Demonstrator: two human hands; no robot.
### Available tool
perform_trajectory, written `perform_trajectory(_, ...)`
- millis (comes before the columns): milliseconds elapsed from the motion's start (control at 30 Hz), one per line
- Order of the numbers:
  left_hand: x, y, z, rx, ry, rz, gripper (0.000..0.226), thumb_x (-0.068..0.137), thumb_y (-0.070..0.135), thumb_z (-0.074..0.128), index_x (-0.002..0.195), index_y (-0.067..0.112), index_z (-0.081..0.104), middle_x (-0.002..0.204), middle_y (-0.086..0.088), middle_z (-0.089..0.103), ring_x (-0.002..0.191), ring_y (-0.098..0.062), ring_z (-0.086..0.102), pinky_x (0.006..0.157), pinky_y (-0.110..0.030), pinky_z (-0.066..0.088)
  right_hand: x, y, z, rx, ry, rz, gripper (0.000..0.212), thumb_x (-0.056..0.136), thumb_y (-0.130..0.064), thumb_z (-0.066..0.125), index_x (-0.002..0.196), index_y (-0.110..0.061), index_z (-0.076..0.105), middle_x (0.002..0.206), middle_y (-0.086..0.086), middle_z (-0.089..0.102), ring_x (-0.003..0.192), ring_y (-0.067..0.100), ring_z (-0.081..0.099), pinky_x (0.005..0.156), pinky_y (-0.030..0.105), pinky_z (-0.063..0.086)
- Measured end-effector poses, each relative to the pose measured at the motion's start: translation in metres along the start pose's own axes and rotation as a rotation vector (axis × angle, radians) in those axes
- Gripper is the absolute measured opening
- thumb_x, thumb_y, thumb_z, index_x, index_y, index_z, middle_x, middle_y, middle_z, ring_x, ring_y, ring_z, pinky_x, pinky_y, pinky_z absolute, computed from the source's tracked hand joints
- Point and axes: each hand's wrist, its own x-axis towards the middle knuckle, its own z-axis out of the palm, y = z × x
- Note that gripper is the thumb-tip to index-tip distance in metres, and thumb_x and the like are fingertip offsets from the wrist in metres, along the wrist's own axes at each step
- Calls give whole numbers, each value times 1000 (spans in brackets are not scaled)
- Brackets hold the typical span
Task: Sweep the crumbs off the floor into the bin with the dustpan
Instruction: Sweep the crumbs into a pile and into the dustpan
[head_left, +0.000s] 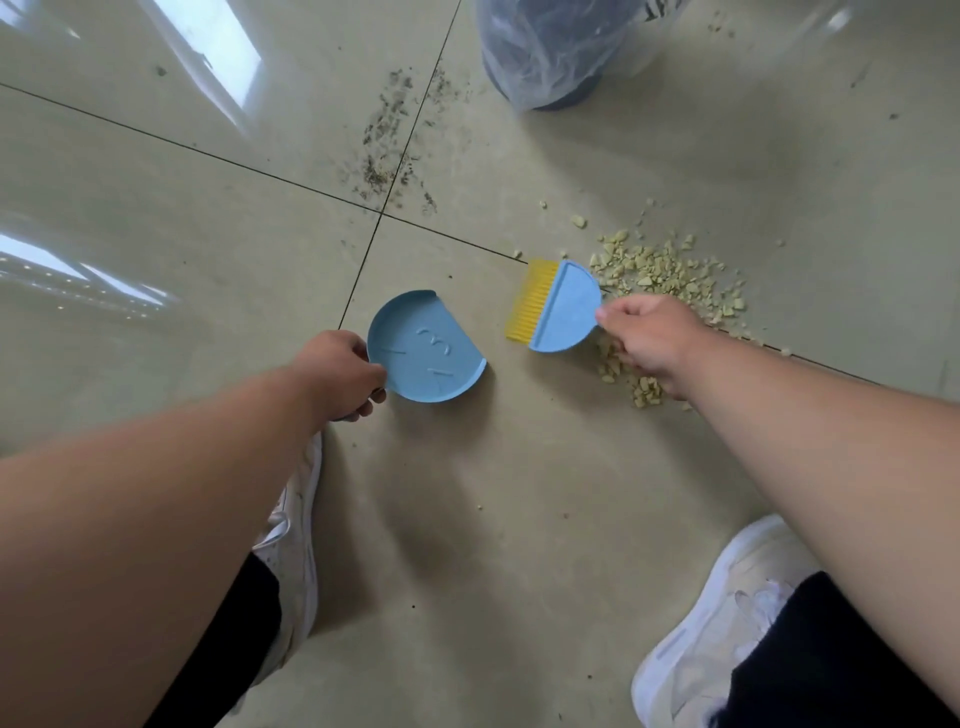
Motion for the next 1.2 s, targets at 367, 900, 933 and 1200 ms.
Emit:
perform_trajectory(367,15,19,0,-34,13,-19,13,90,7,59,99,6,68,80,-15,80,54,-22,66,44,-25,52,32,-63,52,-82,139,16,15,96,-29,63,95,-16,70,75,2,64,58,21,57,50,20,42)
perform_trajectory(900,14,32,9,-91,34,-3,14,90,5,59,100,5,68,81,-17,79,54,-23,64,43,-25,52,24,-2,-28,-21,210,65,22,90,-42,69,104,-26,74,71,-6,61,55,14,48,50,20,36)
perform_trajectory(933,15,34,10,-107,29,1,15,89,4,59,101,5,69,81,-17,79,53,-22,64,43,-25,52,26,-8,-22,2,182,53,22,91,-40,68,105,-24,74,70,-6,59,54,14,48,49,20,37)
perform_trajectory(1200,29,67,13,-200,-3,67,17,101,8,66,116,5,71,73,-4,81,46,-6,68,44,-21,54,47,-65,34,19,129,-80,15,94,-40,65,98,-26,68,76,-3,63,63,18,58,54,23,42)
